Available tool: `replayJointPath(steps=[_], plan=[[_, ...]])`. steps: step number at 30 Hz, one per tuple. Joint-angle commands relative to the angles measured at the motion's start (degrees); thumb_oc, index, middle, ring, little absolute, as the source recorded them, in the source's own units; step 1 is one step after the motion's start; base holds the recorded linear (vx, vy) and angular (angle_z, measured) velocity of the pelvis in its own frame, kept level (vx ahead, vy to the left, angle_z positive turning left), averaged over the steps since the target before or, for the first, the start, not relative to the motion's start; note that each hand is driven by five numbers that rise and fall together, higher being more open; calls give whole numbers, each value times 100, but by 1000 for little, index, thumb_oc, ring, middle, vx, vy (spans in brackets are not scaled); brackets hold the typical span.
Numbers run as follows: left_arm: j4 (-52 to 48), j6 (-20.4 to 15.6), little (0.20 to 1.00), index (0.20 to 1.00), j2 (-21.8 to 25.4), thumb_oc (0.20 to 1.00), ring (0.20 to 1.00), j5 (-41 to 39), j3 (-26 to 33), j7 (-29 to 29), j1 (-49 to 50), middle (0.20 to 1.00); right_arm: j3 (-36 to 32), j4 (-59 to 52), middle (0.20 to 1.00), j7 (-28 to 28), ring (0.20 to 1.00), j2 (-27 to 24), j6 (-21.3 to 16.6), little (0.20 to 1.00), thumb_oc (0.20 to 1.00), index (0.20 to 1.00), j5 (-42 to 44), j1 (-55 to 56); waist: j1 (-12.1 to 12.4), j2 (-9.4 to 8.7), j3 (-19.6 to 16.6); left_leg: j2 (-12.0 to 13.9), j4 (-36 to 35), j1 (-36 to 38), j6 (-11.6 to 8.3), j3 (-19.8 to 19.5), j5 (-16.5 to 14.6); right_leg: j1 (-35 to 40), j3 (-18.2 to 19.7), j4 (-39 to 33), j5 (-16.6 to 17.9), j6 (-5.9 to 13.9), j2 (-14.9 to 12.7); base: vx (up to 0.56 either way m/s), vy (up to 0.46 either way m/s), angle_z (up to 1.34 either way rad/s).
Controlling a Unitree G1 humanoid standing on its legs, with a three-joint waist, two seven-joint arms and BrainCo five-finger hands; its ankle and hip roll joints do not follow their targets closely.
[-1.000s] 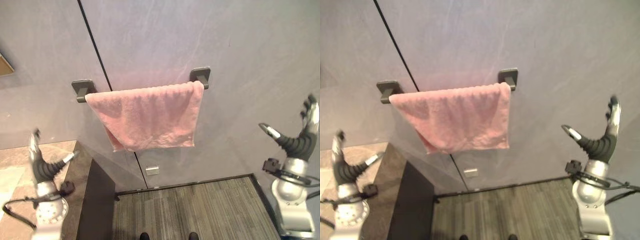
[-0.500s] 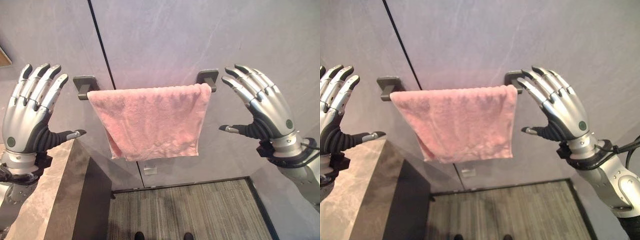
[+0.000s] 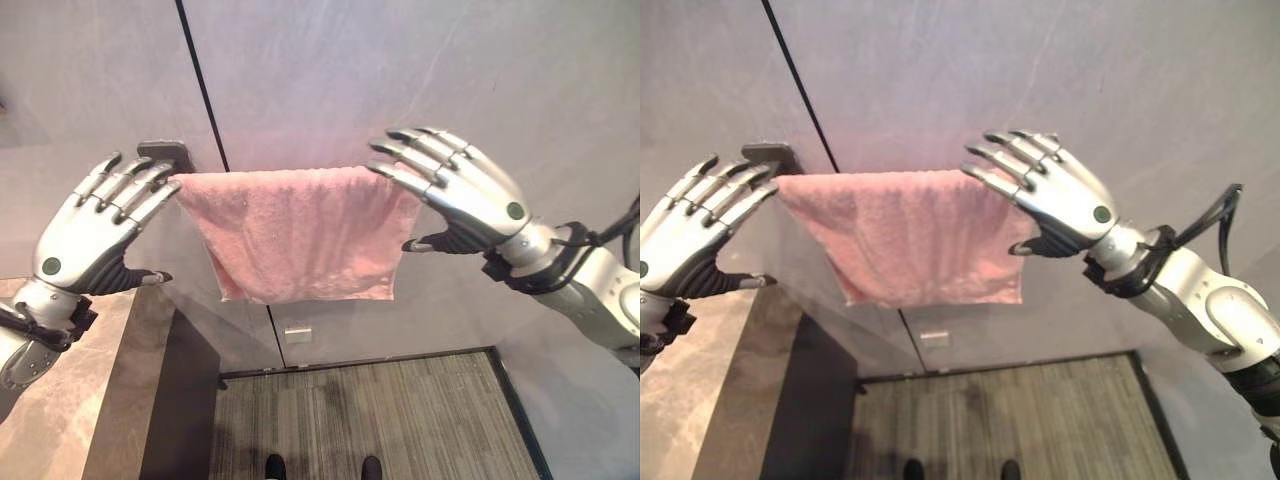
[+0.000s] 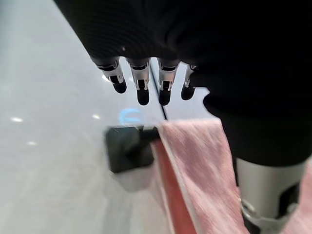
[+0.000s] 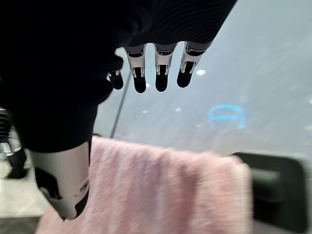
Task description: Put brush and paste in cup on sink, flatten towel.
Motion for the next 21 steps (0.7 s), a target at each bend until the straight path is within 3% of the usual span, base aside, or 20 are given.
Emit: replayJointPath(steps=[1, 8, 11, 15, 21], plan=[[89, 26, 1000, 1000, 399, 1000, 1000, 75, 12, 86, -358, 1000, 130, 34, 1000, -10, 1000, -245, 40, 1000, 1000, 1000, 57, -369, 79, -120, -137, 317, 35, -90, -327, -94, -68, 57, -82, 47, 13, 566, -547, 0, 0, 0], [171, -79, 1000, 1000, 862, 1000, 1000, 14, -293, -320, -549, 1000, 776, 321, 1000, 465, 1000, -510, 8, 1000, 1000, 1000, 199, -780, 57, -119, -131, 305, 35, -135, -330, -85, -74, -19, -60, 47, 32, 583, -568, 19, 2, -5], [207, -197, 1000, 1000, 1324, 1000, 1000, -183, -298, -783, -428, 1000, 1185, 304, 1000, 939, 1000, -838, -83, 1000, 1000, 1000, 591, -1052, 26, -66, -123, 306, 35, -131, -346, -57, -62, -46, -46, 47, 53, 596, -571, 15, 4, -2], [556, -258, 1000, 1000, 1237, 1000, 1000, -366, 10, -960, 196, 1000, 893, 532, 1000, 1024, 1000, -1287, -123, 1000, 1000, 1000, 636, -403, -76, 27, -112, 300, 35, -98, -348, -26, -87, -45, -37, 47, 53, 608, -571, 20, 3, -1], [808, -209, 1000, 1000, 1157, 1000, 1000, -518, 37, -1142, 418, 1000, 881, 817, 1000, 1106, 1000, -1345, -92, 1000, 1000, 1000, 383, -215, -39, -15, -123, 301, 35, -36, -342, -4, -107, -6, -25, 47, 38, 612, -569, 23, -5, -3]])
